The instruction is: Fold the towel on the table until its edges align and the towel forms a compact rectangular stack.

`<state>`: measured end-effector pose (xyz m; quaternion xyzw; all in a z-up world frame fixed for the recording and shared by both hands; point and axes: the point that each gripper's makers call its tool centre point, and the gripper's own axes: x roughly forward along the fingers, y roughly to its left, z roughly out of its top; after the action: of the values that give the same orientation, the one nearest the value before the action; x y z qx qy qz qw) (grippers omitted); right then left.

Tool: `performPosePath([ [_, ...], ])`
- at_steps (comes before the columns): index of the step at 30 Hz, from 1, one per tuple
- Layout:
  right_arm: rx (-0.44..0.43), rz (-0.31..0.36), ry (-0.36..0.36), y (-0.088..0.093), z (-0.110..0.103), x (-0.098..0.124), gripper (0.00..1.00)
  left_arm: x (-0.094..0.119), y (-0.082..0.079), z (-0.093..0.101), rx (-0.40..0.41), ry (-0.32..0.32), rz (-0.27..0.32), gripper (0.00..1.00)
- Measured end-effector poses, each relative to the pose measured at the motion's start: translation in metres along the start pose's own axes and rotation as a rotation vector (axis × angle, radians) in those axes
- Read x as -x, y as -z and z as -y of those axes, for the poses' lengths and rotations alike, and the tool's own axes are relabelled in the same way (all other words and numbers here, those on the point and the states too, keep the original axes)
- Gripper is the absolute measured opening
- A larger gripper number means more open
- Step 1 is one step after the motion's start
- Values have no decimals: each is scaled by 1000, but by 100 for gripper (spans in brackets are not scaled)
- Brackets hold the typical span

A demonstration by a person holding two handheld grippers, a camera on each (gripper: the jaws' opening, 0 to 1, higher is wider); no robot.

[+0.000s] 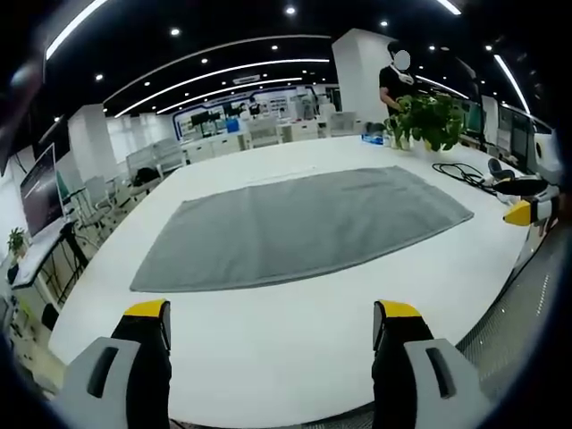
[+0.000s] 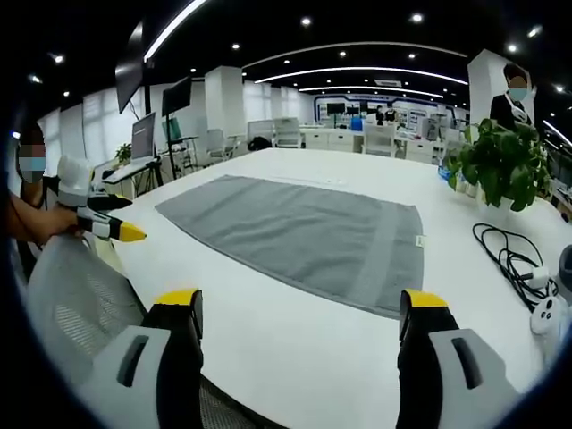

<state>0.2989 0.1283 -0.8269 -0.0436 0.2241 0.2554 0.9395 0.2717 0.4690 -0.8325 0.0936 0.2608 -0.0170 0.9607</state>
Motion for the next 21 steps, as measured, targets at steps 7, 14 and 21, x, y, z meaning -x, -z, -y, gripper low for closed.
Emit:
performPosePath([
  [7, 1, -3, 0, 1, 0, -1, 92, 1, 0, 1, -4, 3, -4, 96],
  [14, 4, -7, -1, 1, -1, 0, 92, -1, 1, -1, -3, 4, -4, 96],
  [21, 7, -13, -4, 2, -1, -1, 92, -3, 2, -3, 2, 2, -1, 96],
])
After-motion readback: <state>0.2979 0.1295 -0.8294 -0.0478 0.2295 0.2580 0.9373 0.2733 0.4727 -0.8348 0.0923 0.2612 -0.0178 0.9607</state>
